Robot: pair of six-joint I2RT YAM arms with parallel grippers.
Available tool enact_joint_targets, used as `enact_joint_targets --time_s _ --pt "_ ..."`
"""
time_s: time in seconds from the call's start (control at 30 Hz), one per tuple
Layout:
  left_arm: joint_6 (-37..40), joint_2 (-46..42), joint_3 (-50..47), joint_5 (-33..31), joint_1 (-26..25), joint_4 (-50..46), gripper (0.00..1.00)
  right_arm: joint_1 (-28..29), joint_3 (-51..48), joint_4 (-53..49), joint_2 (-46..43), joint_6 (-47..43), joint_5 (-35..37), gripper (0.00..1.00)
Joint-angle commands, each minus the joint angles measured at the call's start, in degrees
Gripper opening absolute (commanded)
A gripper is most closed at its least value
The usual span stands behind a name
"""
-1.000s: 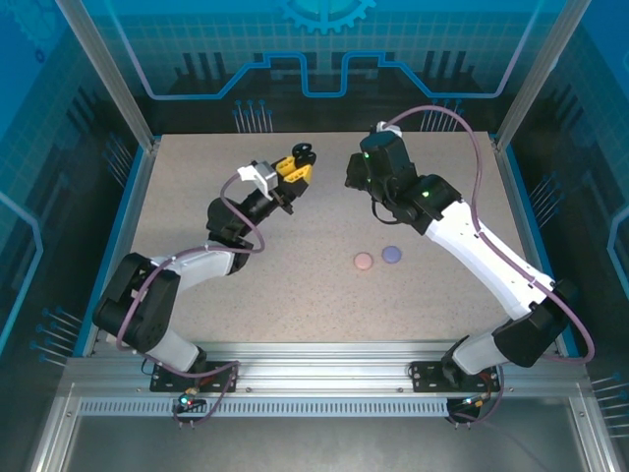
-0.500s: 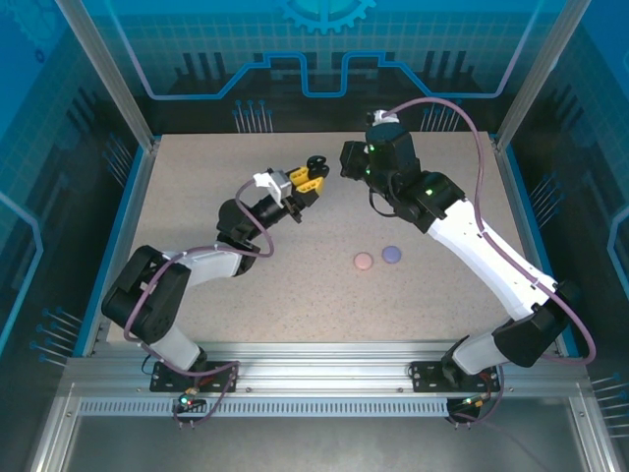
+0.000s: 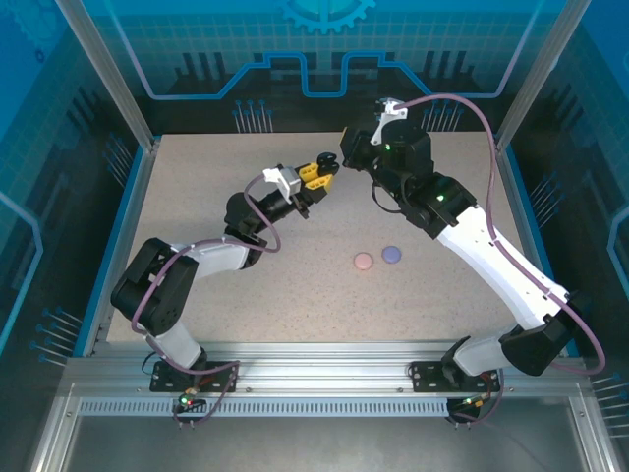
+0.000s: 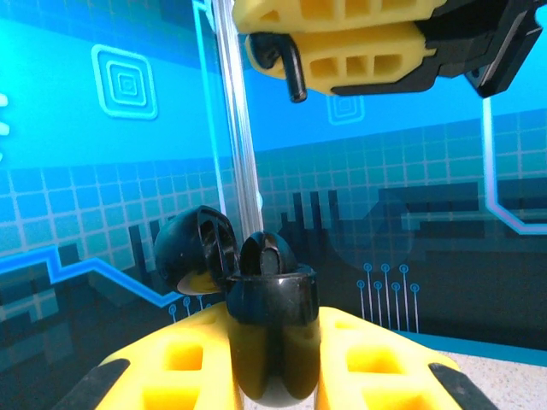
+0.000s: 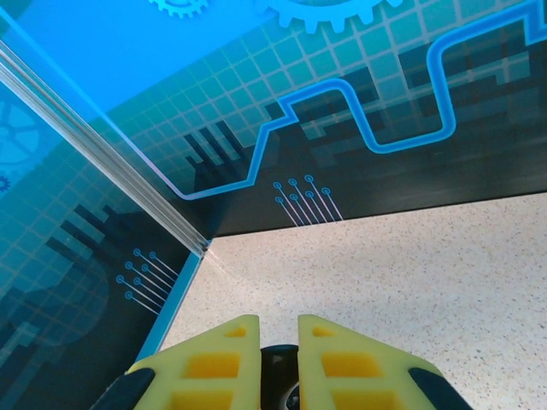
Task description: Insert wireless bluetooth earbuds into charging case
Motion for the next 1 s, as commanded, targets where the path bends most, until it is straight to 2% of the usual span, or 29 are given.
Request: enact_joint_targets --time_s 0.0,0.33,0.97 --pt "1.6 0.8 3.2 1.9 -0.5 2.3 0.0 -0.2 -1.1 4.1 -2.4 -1.1 -0.4 0.13" --pt "1.5 1.1 6.0 1.6 -0.6 2.3 0.0 0.2 -2.4 6.4 -3.7 -0.7 -1.5 0.13" --pt "2.1 0.3 5.9 1.0 -0.6 2.4 0.0 2.2 -3.9 8.1 0.5 1.1 -3.3 0.11"
